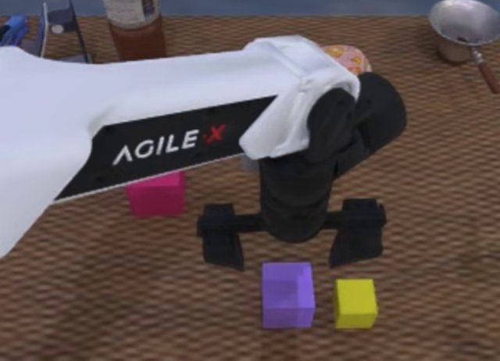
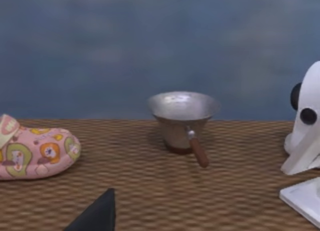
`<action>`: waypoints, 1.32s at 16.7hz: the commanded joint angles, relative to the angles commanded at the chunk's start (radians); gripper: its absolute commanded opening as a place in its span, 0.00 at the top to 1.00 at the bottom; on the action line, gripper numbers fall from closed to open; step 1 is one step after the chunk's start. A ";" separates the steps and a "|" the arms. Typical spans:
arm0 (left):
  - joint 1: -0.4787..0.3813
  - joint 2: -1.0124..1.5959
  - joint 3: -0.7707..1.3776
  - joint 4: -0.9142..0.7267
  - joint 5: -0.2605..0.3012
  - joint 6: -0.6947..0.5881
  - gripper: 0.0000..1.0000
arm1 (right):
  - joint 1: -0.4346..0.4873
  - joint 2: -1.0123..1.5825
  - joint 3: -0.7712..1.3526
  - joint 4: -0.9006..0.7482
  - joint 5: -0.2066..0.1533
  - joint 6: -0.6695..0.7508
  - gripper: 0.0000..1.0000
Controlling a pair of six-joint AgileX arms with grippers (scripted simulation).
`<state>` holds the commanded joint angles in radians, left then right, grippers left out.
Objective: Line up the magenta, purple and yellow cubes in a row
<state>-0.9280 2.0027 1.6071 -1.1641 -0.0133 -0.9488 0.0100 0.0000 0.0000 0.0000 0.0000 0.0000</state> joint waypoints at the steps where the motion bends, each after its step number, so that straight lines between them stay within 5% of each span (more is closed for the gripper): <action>1: 0.000 0.000 0.000 0.000 0.000 0.000 0.00 | 0.000 0.000 0.000 0.000 0.000 0.000 0.00; 7: 0.065 0.020 0.024 -0.006 0.001 0.069 0.00 | 0.000 0.000 0.000 0.000 0.000 0.000 0.00; 17: 0.539 0.131 0.182 -0.064 0.015 0.514 0.00 | 0.000 0.000 0.000 0.000 0.000 0.000 0.00; 22: 0.559 0.132 0.189 -0.065 0.015 0.536 0.00 | 0.000 0.000 0.000 0.000 0.000 0.000 0.00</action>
<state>-0.3693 2.1349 1.7962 -1.2294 0.0013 -0.4125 0.0100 0.0000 0.0000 0.0000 0.0000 0.0000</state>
